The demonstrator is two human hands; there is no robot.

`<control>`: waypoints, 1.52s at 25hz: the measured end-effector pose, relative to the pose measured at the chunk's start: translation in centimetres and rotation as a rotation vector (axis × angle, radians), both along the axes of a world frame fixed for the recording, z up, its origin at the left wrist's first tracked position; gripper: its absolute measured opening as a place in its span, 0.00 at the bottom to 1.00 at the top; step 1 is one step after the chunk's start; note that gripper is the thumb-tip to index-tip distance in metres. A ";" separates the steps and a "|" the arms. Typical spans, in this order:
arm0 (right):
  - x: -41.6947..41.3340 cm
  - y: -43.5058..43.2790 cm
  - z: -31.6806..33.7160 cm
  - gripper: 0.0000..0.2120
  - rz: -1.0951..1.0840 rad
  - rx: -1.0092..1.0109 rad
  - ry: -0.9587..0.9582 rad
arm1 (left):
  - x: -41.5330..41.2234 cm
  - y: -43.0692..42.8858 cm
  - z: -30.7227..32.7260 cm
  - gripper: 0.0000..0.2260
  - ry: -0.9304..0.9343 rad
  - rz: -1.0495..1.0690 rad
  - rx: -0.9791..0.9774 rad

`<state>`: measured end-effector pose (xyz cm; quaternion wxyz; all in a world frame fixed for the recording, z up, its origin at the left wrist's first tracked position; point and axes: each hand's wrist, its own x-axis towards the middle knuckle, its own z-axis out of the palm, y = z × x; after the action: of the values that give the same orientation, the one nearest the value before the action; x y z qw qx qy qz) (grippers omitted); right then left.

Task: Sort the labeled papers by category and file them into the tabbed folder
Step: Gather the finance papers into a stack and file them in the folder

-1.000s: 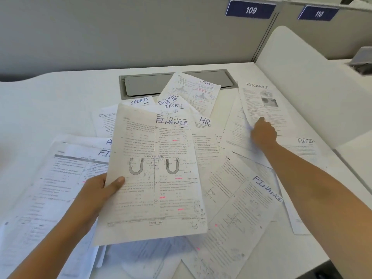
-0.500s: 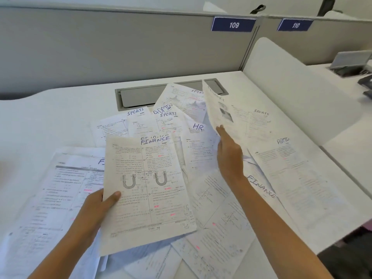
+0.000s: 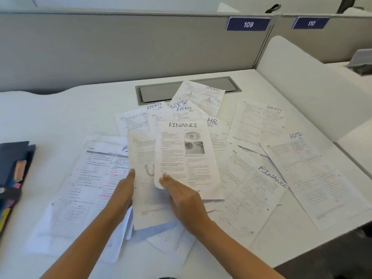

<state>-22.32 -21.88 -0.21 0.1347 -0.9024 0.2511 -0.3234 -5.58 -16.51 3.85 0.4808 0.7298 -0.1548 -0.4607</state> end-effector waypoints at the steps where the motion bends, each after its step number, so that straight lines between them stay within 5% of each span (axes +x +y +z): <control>1: 0.1 0.5 -0.2 0.16 0.032 -0.004 0.014 | -0.1 0.0 0.2 0.17 0.011 0.000 0.001; 7: 0.8 2.4 0.6 0.19 0.207 0.070 0.125 | -0.1 0.1 0.6 0.10 -0.198 -0.150 0.034; 10: 0.0 2.6 2.5 0.24 0.204 0.379 0.195 | -0.1 0.7 0.7 0.10 -0.248 -0.160 0.000; 17: -2.6 -0.5 5.2 0.18 -0.599 0.740 -0.167 | -0.7 3.2 1.7 0.08 -0.251 -0.098 -0.103; 20: -3.8 -1.3 5.8 0.07 -0.621 0.949 -0.177 | -1.4 3.5 1.8 0.09 -0.271 -0.139 -0.097; 22: -4.2 -1.2 5.7 0.10 -0.604 1.003 -0.190 | -1.8 3.5 1.7 0.10 -0.332 -0.168 -0.084; 30: -3.8 0.8 6.8 0.06 -0.513 0.820 -0.556 | -2.5 3.2 4.7 0.17 -0.545 -0.157 -0.276; 38: -2.5 1.7 8.4 0.13 -0.396 0.778 -0.671 | -1.4 3.2 7.8 0.14 -0.471 0.031 -0.535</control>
<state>-24.85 -20.19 8.19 0.4677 -0.5690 0.4604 -0.4956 -7.00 -13.31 11.69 0.6129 0.6665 -0.3656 -0.2157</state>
